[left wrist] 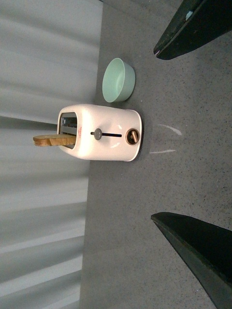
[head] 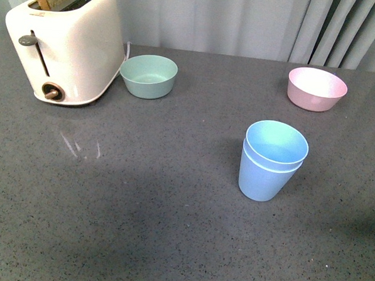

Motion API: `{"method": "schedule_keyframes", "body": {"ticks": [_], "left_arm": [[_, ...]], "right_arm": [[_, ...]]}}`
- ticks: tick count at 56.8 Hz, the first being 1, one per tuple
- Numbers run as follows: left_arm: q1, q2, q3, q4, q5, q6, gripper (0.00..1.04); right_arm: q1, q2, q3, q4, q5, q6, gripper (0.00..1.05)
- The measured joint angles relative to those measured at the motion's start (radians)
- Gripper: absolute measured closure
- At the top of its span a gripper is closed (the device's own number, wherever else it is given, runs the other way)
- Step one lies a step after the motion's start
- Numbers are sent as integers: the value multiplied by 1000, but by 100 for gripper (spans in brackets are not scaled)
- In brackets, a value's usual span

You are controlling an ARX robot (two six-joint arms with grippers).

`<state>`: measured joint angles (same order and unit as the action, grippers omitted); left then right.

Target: Stack blue cups with both arms

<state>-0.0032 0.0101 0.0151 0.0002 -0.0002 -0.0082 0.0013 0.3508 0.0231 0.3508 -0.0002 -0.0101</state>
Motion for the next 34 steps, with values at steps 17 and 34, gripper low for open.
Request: {"method": "schedule_keyframes", "body": {"ticks": [17, 34], "left_arm": [[0, 0, 0, 0, 0, 0, 9], [0, 0, 0, 0, 0, 0, 9]], "right_arm": [[0, -114, 0, -113, 0, 0, 103], [0, -245, 1, -271, -2, 0, 103]]}}
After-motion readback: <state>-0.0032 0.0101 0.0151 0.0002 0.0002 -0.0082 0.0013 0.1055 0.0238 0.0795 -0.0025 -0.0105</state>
